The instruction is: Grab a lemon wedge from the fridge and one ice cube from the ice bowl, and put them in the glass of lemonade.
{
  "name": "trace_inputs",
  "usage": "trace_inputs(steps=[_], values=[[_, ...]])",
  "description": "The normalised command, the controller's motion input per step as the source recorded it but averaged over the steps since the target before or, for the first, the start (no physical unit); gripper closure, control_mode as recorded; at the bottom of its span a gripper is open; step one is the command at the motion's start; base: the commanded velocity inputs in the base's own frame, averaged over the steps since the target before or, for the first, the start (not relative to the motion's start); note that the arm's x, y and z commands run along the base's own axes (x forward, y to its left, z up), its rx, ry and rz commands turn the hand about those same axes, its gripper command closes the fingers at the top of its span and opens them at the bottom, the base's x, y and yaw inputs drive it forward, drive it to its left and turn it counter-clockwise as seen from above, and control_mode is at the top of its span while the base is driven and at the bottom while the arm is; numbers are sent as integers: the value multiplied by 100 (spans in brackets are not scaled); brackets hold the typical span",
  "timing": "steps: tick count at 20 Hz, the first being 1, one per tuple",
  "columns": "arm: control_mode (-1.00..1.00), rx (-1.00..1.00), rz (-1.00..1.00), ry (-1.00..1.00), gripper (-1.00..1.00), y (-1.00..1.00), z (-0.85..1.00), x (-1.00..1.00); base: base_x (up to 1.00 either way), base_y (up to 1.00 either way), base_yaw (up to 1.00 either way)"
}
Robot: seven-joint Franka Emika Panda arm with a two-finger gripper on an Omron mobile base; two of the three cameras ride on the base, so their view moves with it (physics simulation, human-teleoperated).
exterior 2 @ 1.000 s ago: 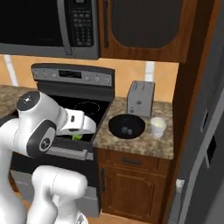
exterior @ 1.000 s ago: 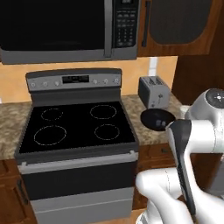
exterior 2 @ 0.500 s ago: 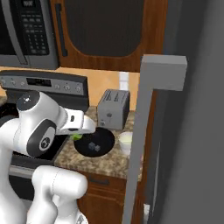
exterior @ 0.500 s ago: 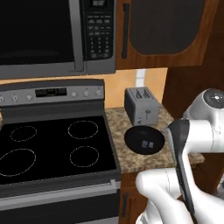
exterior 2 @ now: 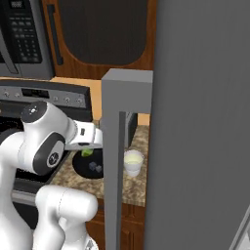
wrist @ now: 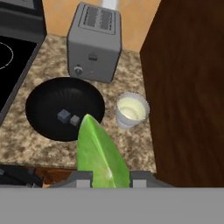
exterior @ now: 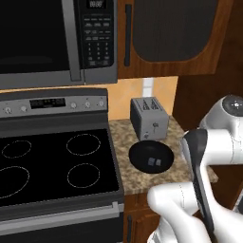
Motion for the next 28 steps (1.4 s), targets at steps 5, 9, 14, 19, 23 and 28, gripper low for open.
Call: trace_inputs(steps=[5,9,14,19,23,28], values=[[-100,-1,-9,1,100,-11,-16,97,0,0,0],[-100,0,-20,3,100,-8,-8,77,0,0,0],[-100,0,-20,9,100,-50,-41,20,0,0,0],[-100,-3,-20,5,100,-13,-34,48,0,0,0],[-100,0,-3,0,100,-12,-26,47,0,0,0],[-100,0,-1,4,100,-40,-46,16,0,0,0]])
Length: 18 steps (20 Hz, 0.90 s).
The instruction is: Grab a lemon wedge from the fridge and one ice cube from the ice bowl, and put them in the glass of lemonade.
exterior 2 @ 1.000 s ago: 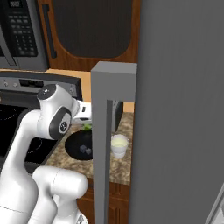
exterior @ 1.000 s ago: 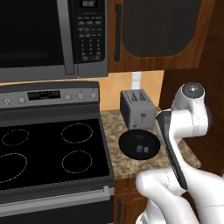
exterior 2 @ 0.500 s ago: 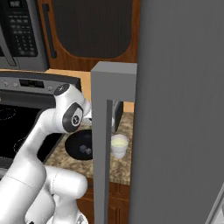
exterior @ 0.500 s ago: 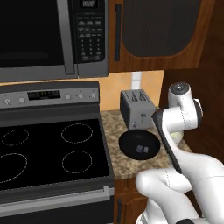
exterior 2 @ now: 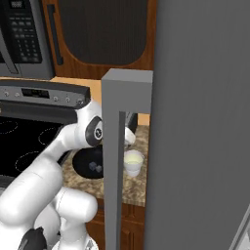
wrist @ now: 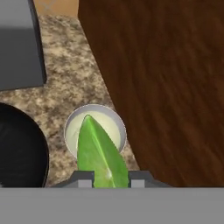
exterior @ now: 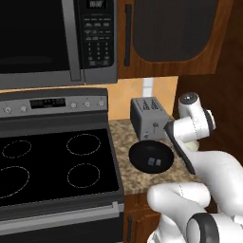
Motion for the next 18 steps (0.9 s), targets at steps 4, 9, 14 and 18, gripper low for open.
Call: trace_inputs(steps=[4,9,14,18], values=[[-100,0,0,4,100,-38,-62,14,0,0,0],[-100,0,0,0,100,-10,-32,33,0,0,0],[-100,0,0,0,100,0,-20,36,0,0,0],[-100,0,0,0,100,0,-32,40,0,0,0]])
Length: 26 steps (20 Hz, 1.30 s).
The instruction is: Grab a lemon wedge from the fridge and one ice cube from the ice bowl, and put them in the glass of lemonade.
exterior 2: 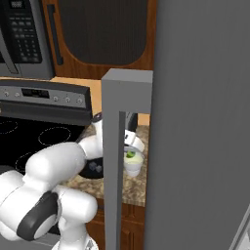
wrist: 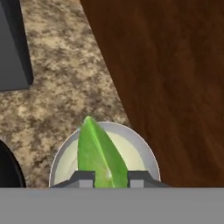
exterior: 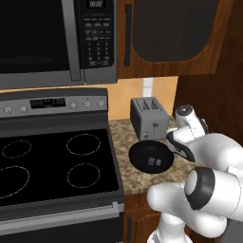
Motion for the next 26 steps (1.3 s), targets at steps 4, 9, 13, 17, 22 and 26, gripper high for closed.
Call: trace_inputs(steps=[4,9,13,17,22,26], values=[[-100,0,0,2,100,-6,-29,38,0,0,0],[-100,0,0,1,100,-20,-26,19,0,0,0],[-100,0,0,1,-100,-18,-2,4,0,0,0],[-100,0,0,0,-100,0,10,0,0,0,0],[-100,0,0,-1,-100,0,48,0,0,0,0],[-100,0,0,-4,-100,0,61,0,0,0,0]])
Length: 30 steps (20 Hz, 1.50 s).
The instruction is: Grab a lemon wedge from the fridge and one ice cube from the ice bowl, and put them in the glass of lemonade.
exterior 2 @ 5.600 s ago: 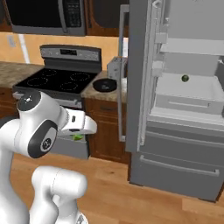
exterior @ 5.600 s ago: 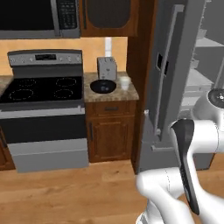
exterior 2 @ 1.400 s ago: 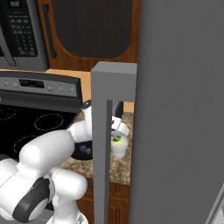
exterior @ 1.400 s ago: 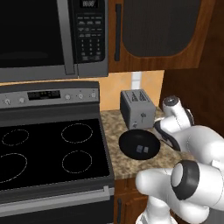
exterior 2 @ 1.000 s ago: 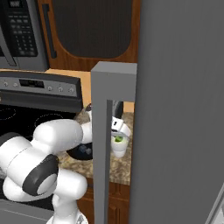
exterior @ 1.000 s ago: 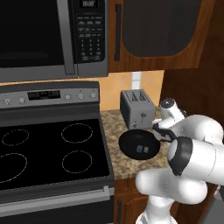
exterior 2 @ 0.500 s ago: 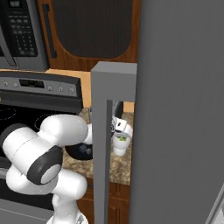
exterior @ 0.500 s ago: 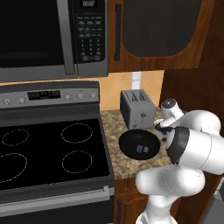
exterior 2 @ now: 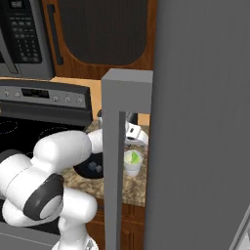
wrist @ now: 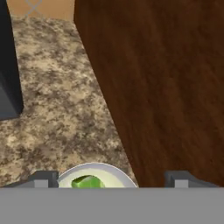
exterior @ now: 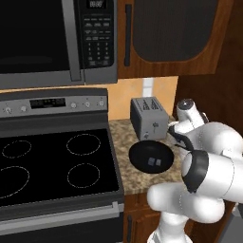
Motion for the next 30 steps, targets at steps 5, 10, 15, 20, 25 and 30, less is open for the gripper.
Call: trace_inputs(steps=[5,10,15,20,25,30], values=[[-100,0,1,-3,-100,13,81,-28,0,0,0],[-100,0,18,-1,-100,81,35,-100,0,0,0],[-100,5,25,0,-100,100,3,-100,0,0,0],[-100,30,23,19,-100,100,-8,-28,0,0,0],[-100,3,14,18,-100,75,-15,4,0,0,0],[-100,3,-4,3,-100,23,-41,47,0,0,0]])
